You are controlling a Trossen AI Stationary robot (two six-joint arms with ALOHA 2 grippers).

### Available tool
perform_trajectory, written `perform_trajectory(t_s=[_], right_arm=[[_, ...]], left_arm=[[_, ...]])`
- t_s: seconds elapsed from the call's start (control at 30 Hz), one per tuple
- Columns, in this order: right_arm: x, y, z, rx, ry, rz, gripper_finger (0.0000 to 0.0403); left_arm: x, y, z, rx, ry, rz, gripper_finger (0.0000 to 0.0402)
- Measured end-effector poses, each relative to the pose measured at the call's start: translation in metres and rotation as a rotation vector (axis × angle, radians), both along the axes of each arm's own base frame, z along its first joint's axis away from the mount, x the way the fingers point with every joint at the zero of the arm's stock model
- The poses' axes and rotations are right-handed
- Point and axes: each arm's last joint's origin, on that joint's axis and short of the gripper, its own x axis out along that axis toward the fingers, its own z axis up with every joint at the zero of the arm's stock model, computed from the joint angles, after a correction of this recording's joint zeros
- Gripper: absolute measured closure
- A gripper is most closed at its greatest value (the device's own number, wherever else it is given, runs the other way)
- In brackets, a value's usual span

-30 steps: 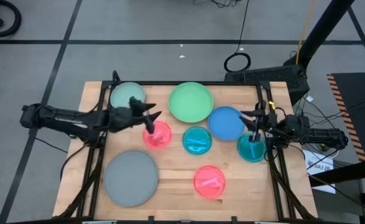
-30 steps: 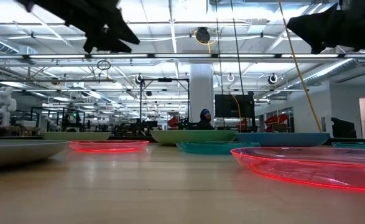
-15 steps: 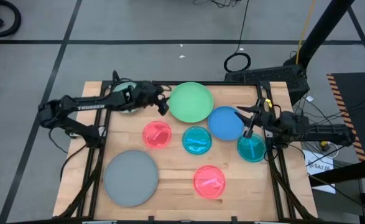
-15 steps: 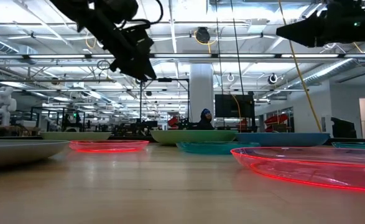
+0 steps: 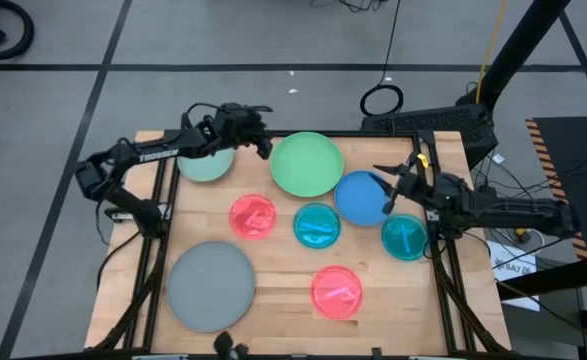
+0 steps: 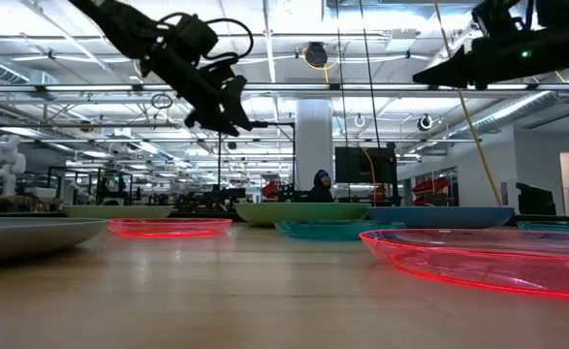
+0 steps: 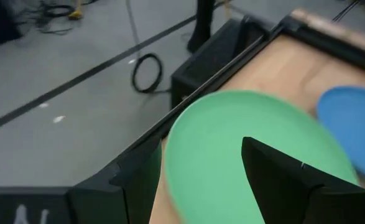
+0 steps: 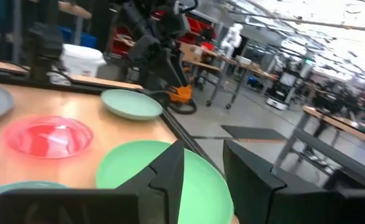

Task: Stack plastic plates
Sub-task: Stack the green plate on the gray plate

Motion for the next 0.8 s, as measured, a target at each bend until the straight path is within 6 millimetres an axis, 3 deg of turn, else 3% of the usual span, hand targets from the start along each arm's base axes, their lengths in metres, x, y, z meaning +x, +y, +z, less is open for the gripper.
perform_trajectory(t_s=[0.17, 0.5, 0.8], right_arm=[[0.002, -0.007, -0.006, 0.029, 0.042, -0.045, 0.0298], [0.002, -0.012, -0.009, 0.031, 0.079, -0.079, 0.0298], [0.002, -0.012, -0.011, 0.037, 0.093, -0.080, 0.0298]], left_arm=[[0.015, 0.019, -0.021, -0.079, 0.005, 0.022, 0.0174], [0.046, 0.044, -0.053, -0.196, 0.238, 0.061, 0.0174], [0.061, 0.053, -0.072, -0.246, 0.321, 0.073, 0.0174]])
